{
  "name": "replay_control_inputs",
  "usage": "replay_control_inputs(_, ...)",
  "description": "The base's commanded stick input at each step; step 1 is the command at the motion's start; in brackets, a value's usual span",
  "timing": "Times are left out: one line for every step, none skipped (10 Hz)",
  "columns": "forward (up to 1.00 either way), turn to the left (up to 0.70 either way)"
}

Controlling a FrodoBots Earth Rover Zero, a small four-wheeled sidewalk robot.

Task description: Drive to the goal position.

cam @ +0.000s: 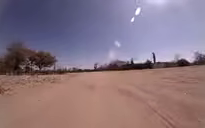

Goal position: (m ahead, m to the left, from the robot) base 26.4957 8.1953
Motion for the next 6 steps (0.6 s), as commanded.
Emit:
replay_control_inputs(1.00,0.00)
replay_control_inputs(1.00,0.00)
replay_control_inputs(1.00,0.00)
replay_control_inputs(1.00,0.00)
replay_control_inputs(1.00,0.00)
replay_control_inputs(1.00,0.00)
